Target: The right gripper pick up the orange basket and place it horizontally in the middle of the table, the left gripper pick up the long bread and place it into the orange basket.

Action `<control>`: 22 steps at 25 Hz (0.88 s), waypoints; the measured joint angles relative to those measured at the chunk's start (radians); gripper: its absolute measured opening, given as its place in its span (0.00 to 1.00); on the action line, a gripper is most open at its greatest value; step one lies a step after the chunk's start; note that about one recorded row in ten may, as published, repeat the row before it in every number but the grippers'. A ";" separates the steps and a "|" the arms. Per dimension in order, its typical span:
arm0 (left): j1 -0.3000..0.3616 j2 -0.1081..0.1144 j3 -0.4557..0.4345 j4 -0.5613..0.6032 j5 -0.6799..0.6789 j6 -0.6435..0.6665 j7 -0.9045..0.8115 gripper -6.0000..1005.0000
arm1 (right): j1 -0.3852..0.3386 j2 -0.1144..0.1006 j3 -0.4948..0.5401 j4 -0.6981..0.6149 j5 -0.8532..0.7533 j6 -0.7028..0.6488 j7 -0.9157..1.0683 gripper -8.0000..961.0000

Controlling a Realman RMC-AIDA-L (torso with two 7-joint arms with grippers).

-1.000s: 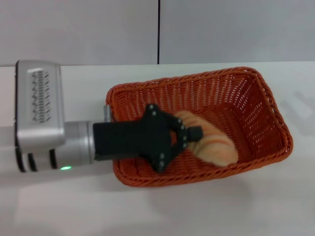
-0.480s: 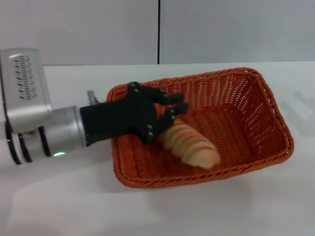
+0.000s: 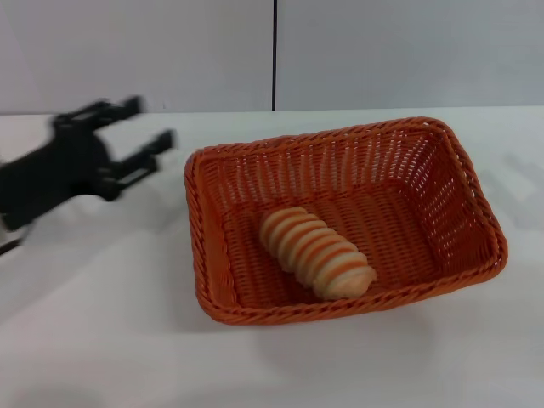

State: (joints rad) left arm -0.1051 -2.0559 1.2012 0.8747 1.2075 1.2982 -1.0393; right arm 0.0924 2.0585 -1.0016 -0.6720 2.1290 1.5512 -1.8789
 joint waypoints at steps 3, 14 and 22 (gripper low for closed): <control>0.019 0.000 -0.060 -0.019 0.000 0.018 0.000 0.53 | 0.007 -0.002 0.002 0.012 -0.001 -0.004 -0.010 0.66; 0.092 -0.001 -0.369 -0.262 0.000 0.140 0.033 0.80 | 0.073 -0.006 0.193 0.242 -0.002 -0.008 -0.207 0.66; 0.087 -0.009 -0.415 -0.483 -0.046 0.167 0.298 0.80 | 0.099 0.006 0.359 0.373 0.005 -0.033 -0.353 0.66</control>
State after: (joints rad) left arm -0.0183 -2.0647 0.7860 0.3921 1.1612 1.4648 -0.7409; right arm 0.1918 2.0641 -0.6425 -0.2985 2.1335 1.5180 -2.2314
